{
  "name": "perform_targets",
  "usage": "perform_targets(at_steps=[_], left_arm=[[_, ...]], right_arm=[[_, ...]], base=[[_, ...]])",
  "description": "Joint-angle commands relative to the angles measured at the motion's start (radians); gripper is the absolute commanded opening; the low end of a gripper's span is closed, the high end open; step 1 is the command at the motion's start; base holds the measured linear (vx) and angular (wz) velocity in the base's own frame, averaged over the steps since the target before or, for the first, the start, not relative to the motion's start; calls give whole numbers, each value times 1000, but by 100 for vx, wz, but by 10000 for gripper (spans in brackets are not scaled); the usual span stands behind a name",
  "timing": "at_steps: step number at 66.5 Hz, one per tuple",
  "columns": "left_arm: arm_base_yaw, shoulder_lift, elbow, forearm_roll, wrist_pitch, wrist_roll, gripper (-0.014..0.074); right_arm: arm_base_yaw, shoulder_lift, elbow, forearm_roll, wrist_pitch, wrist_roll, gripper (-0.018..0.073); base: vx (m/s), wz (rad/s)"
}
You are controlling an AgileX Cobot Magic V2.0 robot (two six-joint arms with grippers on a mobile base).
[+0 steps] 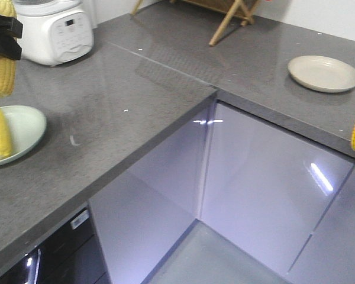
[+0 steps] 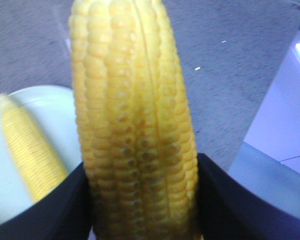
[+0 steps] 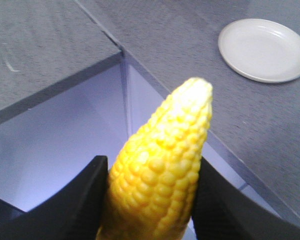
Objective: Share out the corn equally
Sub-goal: 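Drive the base to the other counter with the two empty plates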
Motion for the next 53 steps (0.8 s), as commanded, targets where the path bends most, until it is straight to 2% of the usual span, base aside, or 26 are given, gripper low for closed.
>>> perform_targets(at_steps=[1,53], left_arm=[[0,-42,-24,-19,-56,-2,38],[0,-42,-24,-19,-56,-2,38]], right_arm=[[-5,-24,-23,20,-61,-11,133],[-5,-24,-23,20,-61,-11,133]], base=[[7,-42],[9,-44]])
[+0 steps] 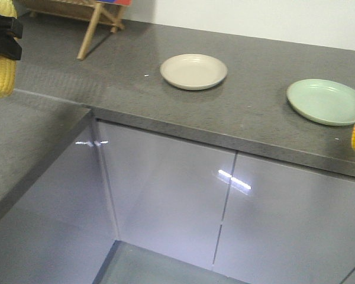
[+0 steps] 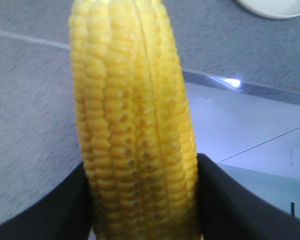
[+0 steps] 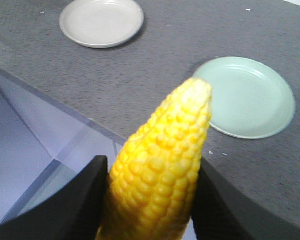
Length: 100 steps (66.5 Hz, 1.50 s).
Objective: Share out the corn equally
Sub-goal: 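Drive the base to the other counter with the two empty plates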
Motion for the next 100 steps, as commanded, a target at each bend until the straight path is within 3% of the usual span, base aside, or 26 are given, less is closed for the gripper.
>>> perform_targets(at_steps=[1,100], left_arm=[[0,-42,-24,-19,-56,-2,38],[0,-42,-24,-19,-56,-2,38]], right_arm=[[-5,-24,-23,20,-61,-11,133],[-5,-24,-23,20,-61,-11,133]], base=[[11,-42],[9,-21]])
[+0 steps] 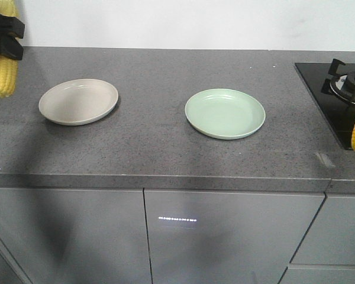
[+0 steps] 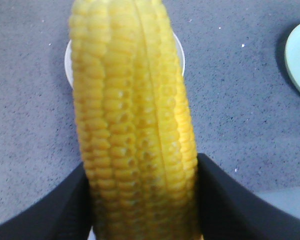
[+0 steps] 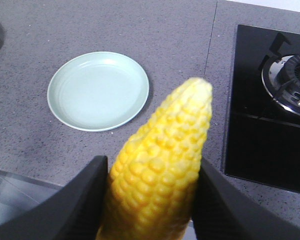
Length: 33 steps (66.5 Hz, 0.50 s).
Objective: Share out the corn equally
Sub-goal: 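Drive the base to the other counter with the two empty plates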
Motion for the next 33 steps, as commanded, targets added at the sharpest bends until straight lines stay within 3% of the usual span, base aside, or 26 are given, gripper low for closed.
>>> perform_targets(at_steps=[1,33], left_arm=[[0,-42,-24,-17,-56,-2,38],[0,-42,-24,-17,-56,-2,38]], right_arm=[[-5,-24,-23,20,-61,-11,133],[-5,-24,-23,20,-61,-11,133]], base=[[7,-9],[9,-6]])
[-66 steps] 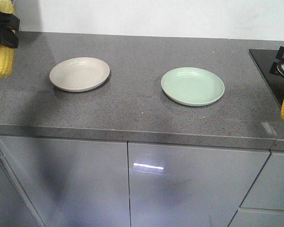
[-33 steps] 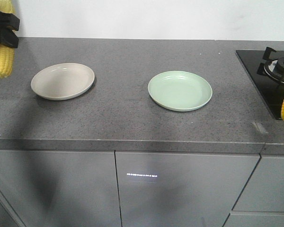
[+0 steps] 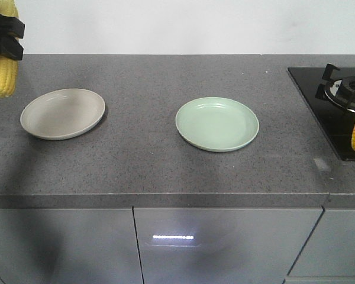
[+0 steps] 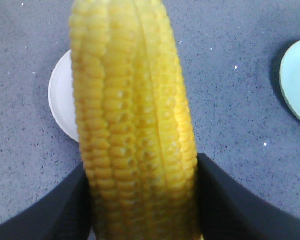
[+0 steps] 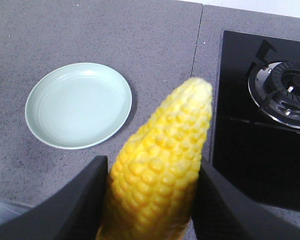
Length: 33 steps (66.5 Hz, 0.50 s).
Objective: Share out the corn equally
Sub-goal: 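Drive the base to the other counter with the two empty plates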
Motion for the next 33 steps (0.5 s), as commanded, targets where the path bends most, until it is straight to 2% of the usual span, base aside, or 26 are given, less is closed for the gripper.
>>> perform_targets(at_steps=[1,33], left_arm=[[0,-42,-24,-17,-56,-2,38],[0,-42,-24,-17,-56,-2,38]], right_arm=[[-5,-24,-23,20,-61,-11,133],[-5,-24,-23,20,-61,-11,133]], base=[[11,-1],[12,4]])
